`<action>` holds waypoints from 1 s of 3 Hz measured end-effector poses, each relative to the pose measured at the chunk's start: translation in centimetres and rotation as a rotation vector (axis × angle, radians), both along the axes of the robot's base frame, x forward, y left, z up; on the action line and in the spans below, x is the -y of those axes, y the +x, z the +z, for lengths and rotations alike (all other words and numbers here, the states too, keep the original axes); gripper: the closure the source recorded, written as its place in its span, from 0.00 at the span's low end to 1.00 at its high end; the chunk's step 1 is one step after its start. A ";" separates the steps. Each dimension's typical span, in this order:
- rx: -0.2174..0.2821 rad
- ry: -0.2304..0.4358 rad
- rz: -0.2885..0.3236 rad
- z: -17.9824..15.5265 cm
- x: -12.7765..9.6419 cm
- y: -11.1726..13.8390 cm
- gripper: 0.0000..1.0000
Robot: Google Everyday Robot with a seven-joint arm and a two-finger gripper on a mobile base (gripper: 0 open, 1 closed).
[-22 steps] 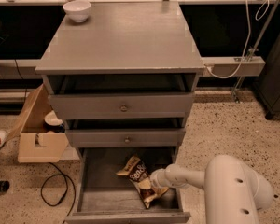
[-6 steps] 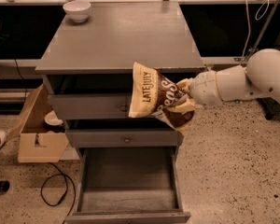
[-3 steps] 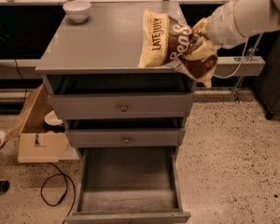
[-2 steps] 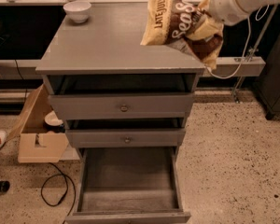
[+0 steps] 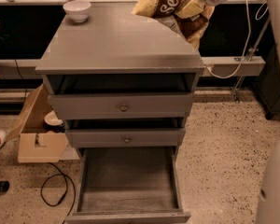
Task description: Pick brown chip bag from bottom drawer and place on counter
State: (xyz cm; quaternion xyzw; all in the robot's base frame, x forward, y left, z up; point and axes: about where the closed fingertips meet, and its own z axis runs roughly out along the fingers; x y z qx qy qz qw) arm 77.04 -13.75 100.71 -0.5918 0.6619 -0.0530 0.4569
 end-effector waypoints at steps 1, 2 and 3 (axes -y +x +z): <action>-0.002 0.050 -0.030 -1.2 -1.4 3.1 1.00; -0.014 0.093 -0.044 -2.7 -3.1 5.4 1.00; -0.025 0.128 -0.034 -4.2 -4.7 6.9 0.82</action>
Offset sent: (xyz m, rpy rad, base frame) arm 0.0841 0.0435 -0.0345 0.1470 0.0201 -0.0688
